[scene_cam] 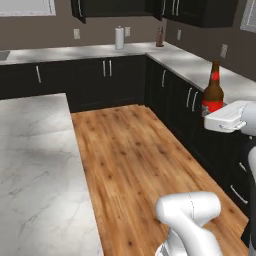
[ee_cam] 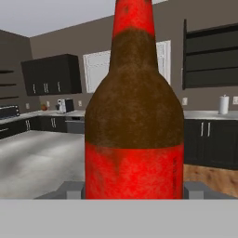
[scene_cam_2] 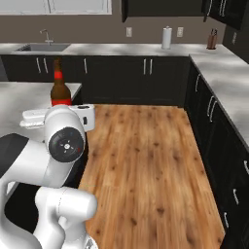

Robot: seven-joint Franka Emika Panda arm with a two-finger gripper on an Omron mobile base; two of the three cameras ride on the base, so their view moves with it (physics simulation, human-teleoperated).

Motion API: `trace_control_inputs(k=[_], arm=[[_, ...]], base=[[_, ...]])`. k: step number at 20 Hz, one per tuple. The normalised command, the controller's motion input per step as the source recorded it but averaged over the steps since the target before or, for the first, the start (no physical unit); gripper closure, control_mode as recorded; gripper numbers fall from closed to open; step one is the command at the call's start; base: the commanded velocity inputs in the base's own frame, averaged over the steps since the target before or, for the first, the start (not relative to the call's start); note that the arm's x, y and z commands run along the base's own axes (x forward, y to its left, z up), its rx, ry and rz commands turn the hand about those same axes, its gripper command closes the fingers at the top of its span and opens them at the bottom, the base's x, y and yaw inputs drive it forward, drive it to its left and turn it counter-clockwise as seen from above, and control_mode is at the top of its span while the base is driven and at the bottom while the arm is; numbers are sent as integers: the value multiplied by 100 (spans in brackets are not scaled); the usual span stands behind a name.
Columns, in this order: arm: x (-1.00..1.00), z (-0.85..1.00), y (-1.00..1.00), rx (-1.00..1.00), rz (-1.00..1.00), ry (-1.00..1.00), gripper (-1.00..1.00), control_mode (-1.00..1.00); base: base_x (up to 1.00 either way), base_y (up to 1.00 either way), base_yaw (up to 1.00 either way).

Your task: Get the candle and the beer from the cabinet and move them to the dining counter.

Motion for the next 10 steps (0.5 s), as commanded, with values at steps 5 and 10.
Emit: trace_control_inputs(k=[5,10], arm=[[0,0,0,0,0,0,100,100],[0,0,0,0,0,0,100,100]], base=[[-84,16,0],[-85,17,0]])
